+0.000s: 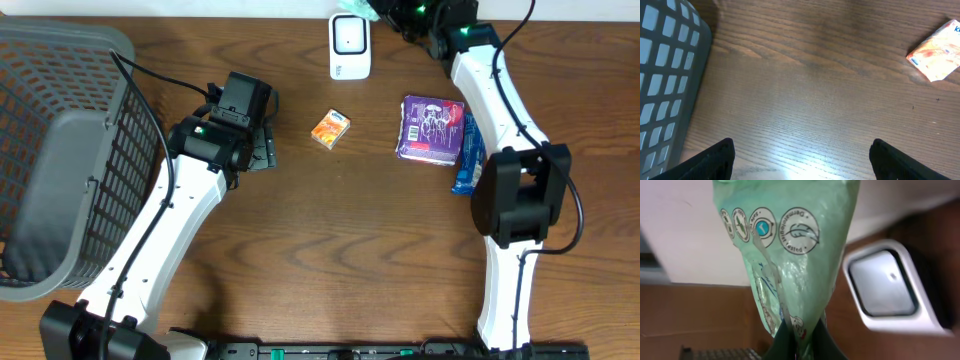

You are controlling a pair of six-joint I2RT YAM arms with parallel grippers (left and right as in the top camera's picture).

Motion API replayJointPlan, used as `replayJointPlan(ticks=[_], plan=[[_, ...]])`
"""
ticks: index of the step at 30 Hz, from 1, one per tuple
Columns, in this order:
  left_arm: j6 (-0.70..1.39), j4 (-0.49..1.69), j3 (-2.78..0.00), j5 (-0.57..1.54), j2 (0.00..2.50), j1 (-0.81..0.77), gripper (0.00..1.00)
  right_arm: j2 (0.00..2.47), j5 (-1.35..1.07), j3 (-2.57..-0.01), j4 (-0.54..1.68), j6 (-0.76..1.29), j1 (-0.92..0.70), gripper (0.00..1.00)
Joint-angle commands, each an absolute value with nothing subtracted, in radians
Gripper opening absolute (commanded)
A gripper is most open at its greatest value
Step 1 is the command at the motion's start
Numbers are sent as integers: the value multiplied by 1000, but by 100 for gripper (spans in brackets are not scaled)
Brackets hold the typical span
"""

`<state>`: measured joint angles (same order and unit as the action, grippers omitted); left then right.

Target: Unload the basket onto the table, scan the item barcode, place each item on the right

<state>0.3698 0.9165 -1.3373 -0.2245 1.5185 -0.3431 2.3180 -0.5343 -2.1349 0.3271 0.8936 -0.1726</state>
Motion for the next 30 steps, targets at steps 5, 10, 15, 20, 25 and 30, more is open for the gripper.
replayJointPlan(ticks=[5, 10, 15, 20, 25, 30], plan=[[379, 919, -1345, -244, 1524, -342, 86, 2306, -398, -2146, 416, 813, -184, 1], [379, 919, -1345, -244, 1524, -342, 86, 2306, -320, -2146, 517, 814, -134, 1], [379, 919, -1345, -244, 1524, -342, 86, 2306, -31, -2146, 769, 813, -92, 1], [379, 919, -1345, -244, 1524, -342, 86, 2309, -76, -2146, 777, 712, -85, 1], [379, 919, -1345, -244, 1524, -342, 86, 2310, -369, -2146, 575, 657, -120, 1], [379, 919, -1345, -244, 1524, -342, 86, 2310, -374, -2146, 457, 705, -196, 1]])
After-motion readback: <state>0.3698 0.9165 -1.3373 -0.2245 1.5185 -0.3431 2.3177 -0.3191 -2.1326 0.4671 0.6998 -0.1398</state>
